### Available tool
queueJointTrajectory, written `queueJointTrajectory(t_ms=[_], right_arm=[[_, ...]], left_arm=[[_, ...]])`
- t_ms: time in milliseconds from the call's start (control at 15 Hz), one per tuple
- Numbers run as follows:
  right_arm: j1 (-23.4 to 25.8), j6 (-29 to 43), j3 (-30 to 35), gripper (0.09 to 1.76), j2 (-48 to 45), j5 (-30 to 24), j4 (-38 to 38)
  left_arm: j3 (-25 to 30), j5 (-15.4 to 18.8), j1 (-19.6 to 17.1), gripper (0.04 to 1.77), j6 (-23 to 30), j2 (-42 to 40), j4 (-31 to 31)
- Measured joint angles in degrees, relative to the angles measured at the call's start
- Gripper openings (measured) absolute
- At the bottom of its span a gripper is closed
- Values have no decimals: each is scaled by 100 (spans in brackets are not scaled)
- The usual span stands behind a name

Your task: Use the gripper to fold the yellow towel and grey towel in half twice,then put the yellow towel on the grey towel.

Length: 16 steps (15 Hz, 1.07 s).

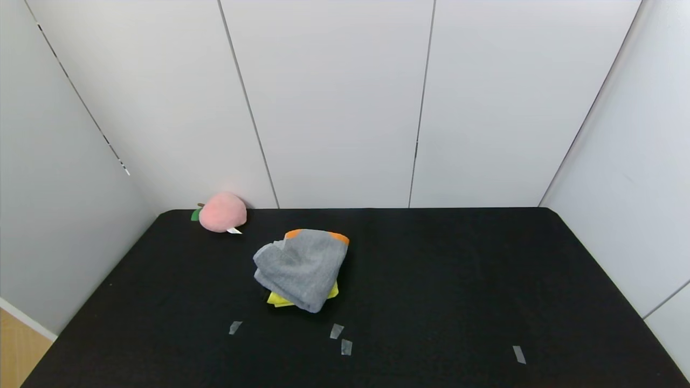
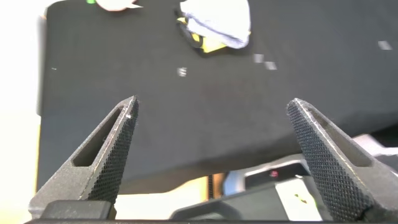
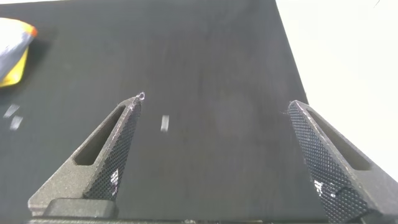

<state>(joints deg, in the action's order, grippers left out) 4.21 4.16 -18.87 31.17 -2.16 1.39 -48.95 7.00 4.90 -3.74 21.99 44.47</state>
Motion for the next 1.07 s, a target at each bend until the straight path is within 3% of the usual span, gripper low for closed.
queueJointTrajectory(t_ms=[133, 333, 600, 933, 1067], right_arm=[[-24, 20, 2, 171, -581, -29, 496], [-132, 33, 7, 171, -1364, -13, 1237], [-272, 30, 187, 171, -1935, 9, 1303], [-357, -13, 617, 171, -2701, 2, 1503], [-366, -35, 755, 171, -2938, 35, 1341]], left_arm=[[-45, 261, -256, 172, -24, -312, 463], [-41, 293, -343, 172, -22, -747, 824], [407, 285, -452, 172, -24, -1375, 1011], [1268, 226, -472, 172, 145, -2065, 769], [1560, 206, -474, 172, 240, -2153, 140]])
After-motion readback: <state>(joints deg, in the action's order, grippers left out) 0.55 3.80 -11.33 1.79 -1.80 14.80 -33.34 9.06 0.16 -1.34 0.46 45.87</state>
